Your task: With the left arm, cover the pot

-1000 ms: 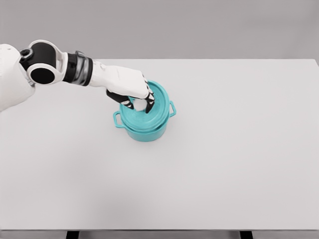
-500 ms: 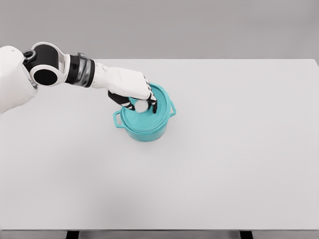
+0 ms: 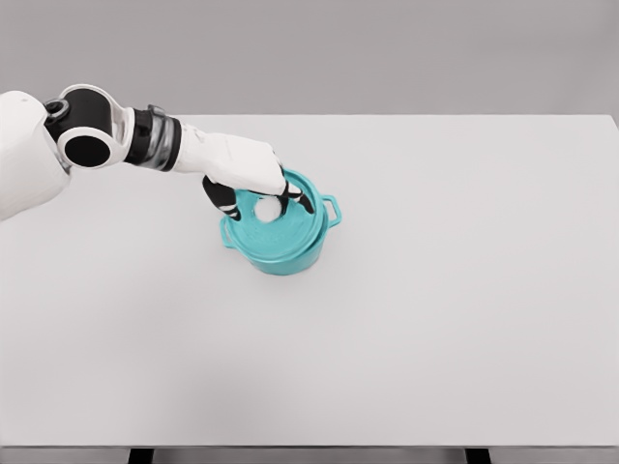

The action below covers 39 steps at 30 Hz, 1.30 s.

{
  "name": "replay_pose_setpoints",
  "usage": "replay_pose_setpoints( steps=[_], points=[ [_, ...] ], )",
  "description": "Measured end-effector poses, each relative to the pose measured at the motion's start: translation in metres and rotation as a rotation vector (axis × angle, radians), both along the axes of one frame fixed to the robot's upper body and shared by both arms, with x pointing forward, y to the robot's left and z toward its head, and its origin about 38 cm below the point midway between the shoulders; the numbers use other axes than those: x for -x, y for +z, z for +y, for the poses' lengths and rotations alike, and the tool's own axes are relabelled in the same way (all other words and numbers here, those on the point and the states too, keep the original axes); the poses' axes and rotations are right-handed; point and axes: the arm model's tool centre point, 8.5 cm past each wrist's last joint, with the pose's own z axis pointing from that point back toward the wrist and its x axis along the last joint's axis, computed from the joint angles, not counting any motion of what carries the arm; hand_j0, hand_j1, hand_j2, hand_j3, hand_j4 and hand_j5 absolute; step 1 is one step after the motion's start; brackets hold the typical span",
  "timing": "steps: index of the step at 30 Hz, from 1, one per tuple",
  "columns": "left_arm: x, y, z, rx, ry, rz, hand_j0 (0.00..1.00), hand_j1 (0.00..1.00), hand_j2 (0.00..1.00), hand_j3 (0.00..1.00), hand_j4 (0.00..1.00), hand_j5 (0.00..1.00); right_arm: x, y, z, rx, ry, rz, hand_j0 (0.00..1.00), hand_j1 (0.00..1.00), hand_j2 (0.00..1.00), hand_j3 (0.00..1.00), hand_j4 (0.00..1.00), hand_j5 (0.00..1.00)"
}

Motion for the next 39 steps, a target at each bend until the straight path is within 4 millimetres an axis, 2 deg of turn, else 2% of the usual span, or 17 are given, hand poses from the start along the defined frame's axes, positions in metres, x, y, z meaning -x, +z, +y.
replay_pose_setpoints(
  steps=[23, 39],
  points=[
    [-0.004, -0.007, 0.003, -0.018, 0.012, 0.005, 1.0, 1.0, 1.0, 1.0, 1.0, 1.0, 0.001, 0.0, 0.0, 0.0, 0.0, 0.002, 1.0, 1.0, 1.0, 1.0, 1.0, 1.0],
    [-0.006, -0.009, 0.023, -0.042, 0.048, 0.001, 1.0, 1.0, 1.0, 1.0, 1.0, 1.0, 0.001, 0.0, 0.0, 0.0, 0.0, 0.002, 1.0, 1.0, 1.0, 1.0, 1.0, 1.0]
  ],
)
